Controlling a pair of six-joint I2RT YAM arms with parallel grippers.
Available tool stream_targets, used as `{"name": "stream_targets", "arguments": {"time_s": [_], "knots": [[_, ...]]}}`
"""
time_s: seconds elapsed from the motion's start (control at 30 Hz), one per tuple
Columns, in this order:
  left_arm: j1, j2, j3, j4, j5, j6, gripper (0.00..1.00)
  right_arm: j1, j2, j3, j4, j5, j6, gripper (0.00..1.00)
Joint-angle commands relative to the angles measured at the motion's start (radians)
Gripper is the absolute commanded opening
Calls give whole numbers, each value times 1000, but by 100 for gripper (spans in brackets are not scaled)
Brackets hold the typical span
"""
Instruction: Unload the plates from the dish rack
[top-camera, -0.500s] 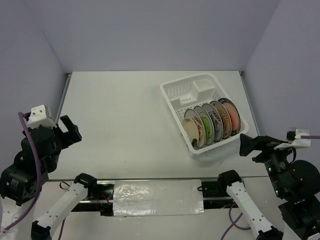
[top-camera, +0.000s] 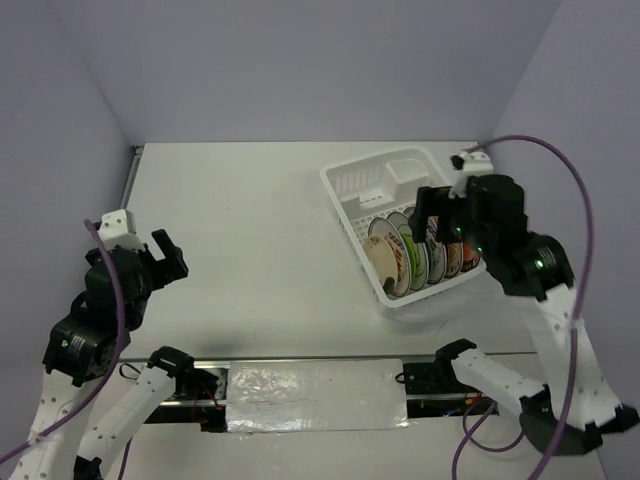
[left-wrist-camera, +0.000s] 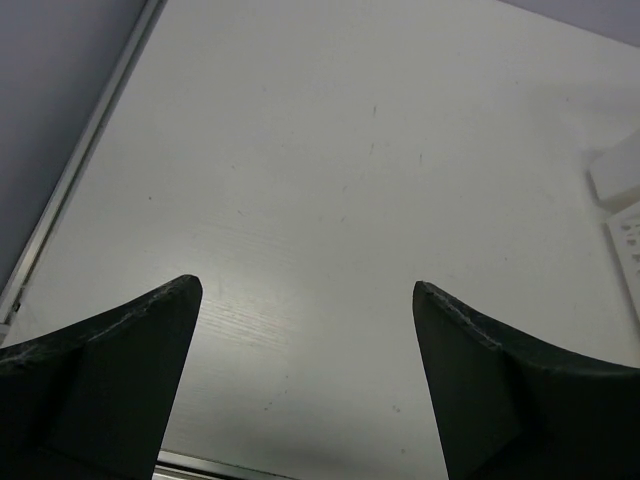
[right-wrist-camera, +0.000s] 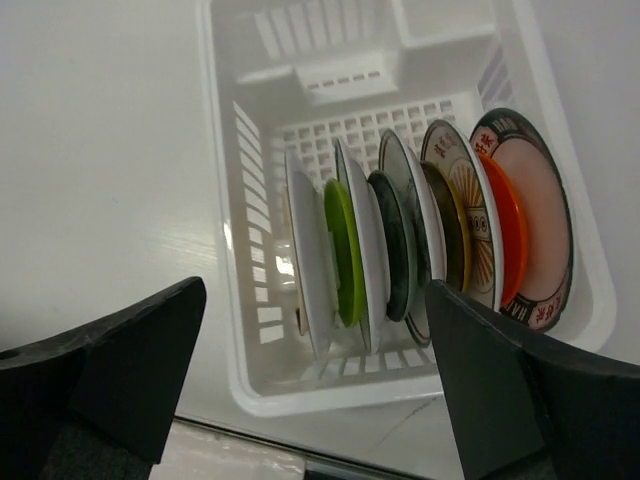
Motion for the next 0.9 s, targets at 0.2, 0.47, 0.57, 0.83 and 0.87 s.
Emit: {"name": "stream_targets", "arguments": {"time_s": [0.2,0.47,0.57,0.83,0.87], "knots": [[-2,-18,-183,218,-45,-14,100,373,314,43,-26,447,-33,82],[0,-27,-216,236,-16,-7,99,402,418,-83,16,567,-25,59],[1,-13,-215,237,-9,-3,100,402,432,-100,34,544,-22,55],[1,-16,-218,237,-6,-3,100,402,481,-204,86,551,-2,37],[0,-18,-218,238,-6,-2,100,404,489,-210,87,567,4,34]]}}
